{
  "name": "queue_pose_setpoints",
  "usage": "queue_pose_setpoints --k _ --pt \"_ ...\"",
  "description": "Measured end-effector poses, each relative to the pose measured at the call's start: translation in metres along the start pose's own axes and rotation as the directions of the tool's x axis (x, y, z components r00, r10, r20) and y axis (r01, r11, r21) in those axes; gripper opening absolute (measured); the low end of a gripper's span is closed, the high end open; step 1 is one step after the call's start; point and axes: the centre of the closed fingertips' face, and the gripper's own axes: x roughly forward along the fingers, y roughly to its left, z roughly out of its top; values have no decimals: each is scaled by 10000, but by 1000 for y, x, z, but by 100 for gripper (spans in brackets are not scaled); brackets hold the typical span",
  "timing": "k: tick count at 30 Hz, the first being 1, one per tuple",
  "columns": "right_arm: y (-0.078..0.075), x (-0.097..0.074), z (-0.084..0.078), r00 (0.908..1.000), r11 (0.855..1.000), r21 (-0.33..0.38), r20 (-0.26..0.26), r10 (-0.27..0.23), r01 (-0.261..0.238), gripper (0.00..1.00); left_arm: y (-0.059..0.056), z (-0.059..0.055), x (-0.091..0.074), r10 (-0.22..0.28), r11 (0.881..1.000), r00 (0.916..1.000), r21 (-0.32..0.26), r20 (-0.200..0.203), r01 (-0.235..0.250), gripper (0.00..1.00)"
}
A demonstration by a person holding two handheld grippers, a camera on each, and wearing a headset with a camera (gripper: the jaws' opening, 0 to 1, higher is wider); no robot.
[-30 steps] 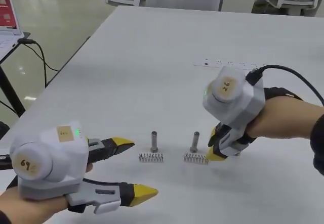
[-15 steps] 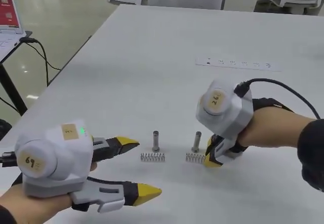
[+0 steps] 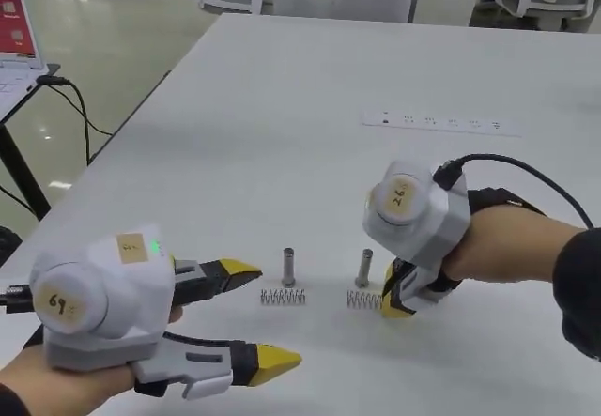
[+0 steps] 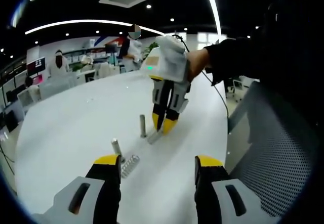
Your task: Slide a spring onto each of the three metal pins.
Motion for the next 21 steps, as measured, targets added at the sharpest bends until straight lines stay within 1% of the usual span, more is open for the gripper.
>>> queue_pose_setpoints --k 6,10,11,14,16,21 --pt "6 -17 3 10000 9999 -103 90 35 -34 7 -5 5 2 -268 9996 9996 61 36 268 51" --pt "12 -31 10 9998 9992 -393 215 -9 17 7 -5 8 4 -440 9989 9990 190 -8 440 49" --pt "14 -35 13 9994 9992 -409 348 41 -27 7 -5 10 5 -500 9985 9987 204 17 499 48" --pt "21 -42 20 9987 9985 -523 483 155 -130 7 -6 15 7 -669 9976 9977 160 118 668 46" --pt "23 -45 23 9984 9978 -659 557 113 -76 7 -6 17 9 -767 9970 9969 142 151 765 45" --pt "32 -54 34 9975 9949 -999 689 172 -103 7 -10 19 14 -1106 9933 9939 329 30 1104 40"
